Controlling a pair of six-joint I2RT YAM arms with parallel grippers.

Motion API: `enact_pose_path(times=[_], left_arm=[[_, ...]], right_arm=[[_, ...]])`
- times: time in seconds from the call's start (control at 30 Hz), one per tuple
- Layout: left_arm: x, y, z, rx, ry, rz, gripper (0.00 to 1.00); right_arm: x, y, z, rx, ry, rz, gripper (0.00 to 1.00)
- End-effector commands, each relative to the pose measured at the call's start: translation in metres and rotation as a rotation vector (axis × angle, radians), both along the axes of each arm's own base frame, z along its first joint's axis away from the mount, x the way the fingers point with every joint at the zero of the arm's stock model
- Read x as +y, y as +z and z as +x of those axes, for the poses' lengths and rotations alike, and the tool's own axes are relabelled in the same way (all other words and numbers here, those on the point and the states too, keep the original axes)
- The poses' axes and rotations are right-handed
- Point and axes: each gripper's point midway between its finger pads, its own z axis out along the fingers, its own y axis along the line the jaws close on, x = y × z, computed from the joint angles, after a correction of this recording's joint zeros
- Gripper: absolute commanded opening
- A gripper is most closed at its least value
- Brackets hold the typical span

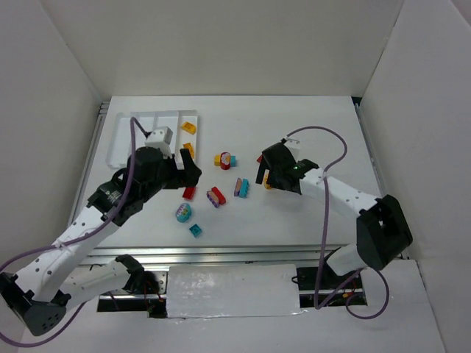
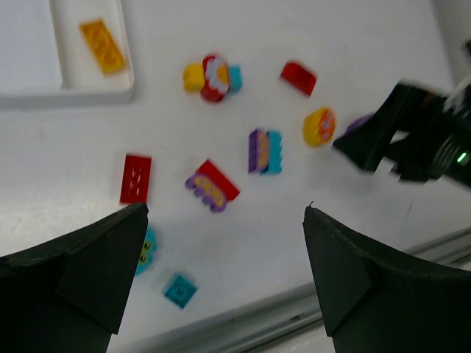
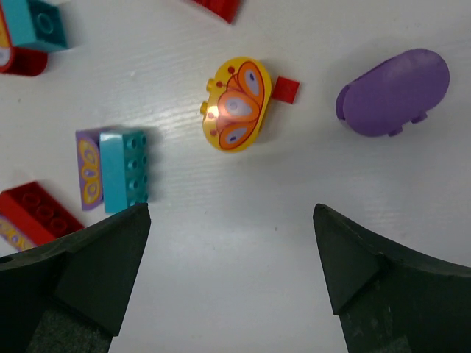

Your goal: Sort the legos into containers by color

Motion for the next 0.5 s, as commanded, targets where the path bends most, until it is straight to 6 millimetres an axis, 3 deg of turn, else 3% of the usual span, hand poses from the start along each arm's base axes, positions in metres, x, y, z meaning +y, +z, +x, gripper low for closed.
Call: enact_pose_path(times=[0.0, 0.13, 0.23, 0.3, 0.47], left_arm=[[0.001, -0.06, -0.03, 0.14, -0.083, 0.078, 1.0], [0.019, -0.078, -0.047, 0.165, -0.071, 0.126, 1.0], [0.014, -0.073, -0.05, 0.14, -0.097, 0.107, 1.0], [0.013, -0.071, -0.049, 0.134, -0.1, 0.102, 1.0], [0.005, -0.077, -0.049, 0.156, -0.13, 0.095, 0.99]], right_arm=[[-0.002, 0.006, 0.029, -0.032, -0.054, 0.001, 0.98], [-0.001, -0.022, 0.044, 0.032, -0.081, -0.041, 0.95], [0.003, -0.038, 0.054, 0.049, -0.07, -0.045, 0.92], [0.005, -0.048, 0.059, 0.065, -0.064, -0.052, 0.83], [0.007, -0.062, 0.068, 0.092, -0.044, -0.081, 0.77]])
